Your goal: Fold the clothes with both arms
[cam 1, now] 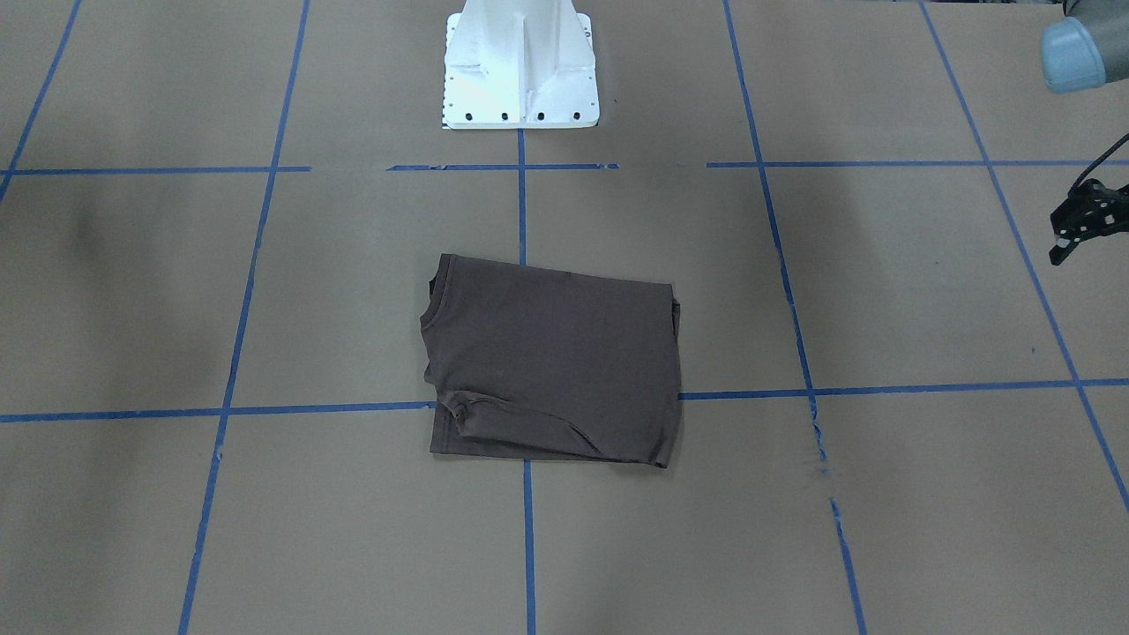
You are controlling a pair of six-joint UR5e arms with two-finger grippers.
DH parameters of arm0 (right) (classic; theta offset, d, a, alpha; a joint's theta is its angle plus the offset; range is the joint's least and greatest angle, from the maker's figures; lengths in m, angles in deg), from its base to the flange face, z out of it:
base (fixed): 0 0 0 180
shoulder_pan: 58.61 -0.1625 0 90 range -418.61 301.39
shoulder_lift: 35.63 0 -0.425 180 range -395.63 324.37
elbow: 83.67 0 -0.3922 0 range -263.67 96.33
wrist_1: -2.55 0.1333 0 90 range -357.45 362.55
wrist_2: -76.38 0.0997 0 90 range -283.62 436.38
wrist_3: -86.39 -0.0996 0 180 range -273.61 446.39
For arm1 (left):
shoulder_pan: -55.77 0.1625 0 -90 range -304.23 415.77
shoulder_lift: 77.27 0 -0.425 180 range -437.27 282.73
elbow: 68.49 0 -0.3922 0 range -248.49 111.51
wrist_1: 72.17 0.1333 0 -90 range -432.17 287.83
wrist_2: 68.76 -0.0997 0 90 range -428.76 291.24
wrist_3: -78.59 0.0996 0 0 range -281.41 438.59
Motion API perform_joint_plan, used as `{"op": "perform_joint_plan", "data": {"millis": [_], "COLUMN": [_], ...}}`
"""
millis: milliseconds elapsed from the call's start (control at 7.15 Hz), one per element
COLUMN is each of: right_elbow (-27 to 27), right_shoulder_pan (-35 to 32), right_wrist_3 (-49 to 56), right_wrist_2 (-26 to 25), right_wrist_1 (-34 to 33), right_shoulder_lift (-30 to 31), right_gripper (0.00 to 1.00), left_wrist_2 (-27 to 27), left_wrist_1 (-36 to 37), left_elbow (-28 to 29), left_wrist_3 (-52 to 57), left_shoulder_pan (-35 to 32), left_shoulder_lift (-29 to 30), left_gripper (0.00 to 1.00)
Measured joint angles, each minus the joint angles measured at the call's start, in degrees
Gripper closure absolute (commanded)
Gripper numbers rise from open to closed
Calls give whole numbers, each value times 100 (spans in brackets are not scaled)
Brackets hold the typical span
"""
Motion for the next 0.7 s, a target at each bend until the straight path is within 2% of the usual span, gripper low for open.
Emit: {"op": "perform_joint_plan", "data": {"millis": [280, 699], "right_elbow": [111, 344], "right_shoulder_pan": [-475, -748], "right_wrist_3": [983, 1360], "right_wrist_2": [265, 312], "right_wrist_1": [11, 3], "right_shoulder_lift": [595, 1420], "right_gripper": [0, 0], "left_wrist_2": [232, 969], "left_wrist_1": [151, 949], "left_elbow": [273, 314], "left_wrist_3": [194, 1254], "left_shoulder_pan": [-493, -1165], "left_shoulder_lift": [-260, -709], "left_gripper": [0, 0]}}
